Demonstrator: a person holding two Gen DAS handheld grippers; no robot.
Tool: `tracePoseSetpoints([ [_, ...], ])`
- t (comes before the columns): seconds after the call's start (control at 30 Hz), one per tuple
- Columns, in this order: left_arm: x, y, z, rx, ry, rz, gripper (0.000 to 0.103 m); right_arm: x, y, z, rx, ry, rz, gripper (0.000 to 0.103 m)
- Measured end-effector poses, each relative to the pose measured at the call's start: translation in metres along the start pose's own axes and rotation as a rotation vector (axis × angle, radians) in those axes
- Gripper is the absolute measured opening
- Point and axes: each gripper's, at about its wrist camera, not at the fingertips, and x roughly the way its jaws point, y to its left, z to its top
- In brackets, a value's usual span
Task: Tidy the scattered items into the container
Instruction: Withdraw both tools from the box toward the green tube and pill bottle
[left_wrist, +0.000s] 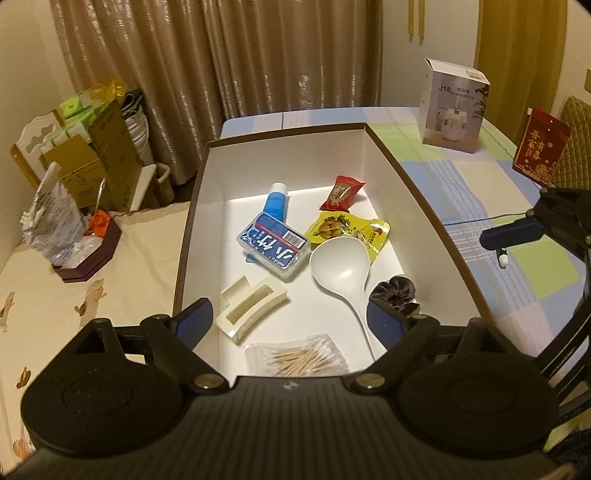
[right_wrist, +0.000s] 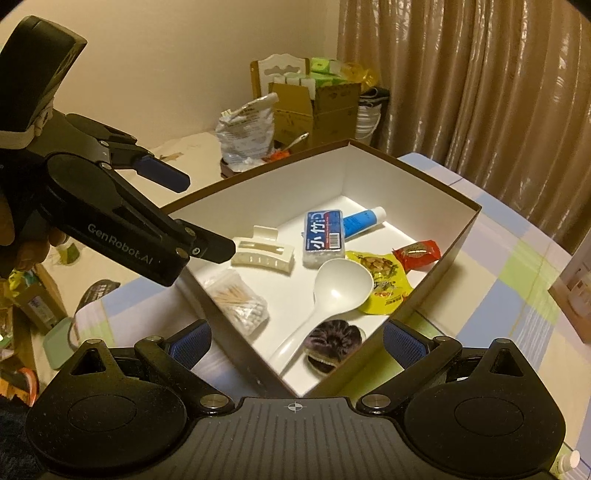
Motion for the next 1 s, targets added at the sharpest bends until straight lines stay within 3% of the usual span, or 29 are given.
tracePoseSetpoints([
  [0.6, -0.046, -0.041, -0.033, -0.087, 0.01, 0.105, 0.089, -0.04, -0.001, -0.036, -0.05, -0.011, 0.089, 0.103],
  [1.0, -0.066, -0.07, -0.056, -0.125, 0.03, 0.136, 0.089, -0.063, -0.005, -0.063, -0.046, -0.002, 0.116, 0.103],
])
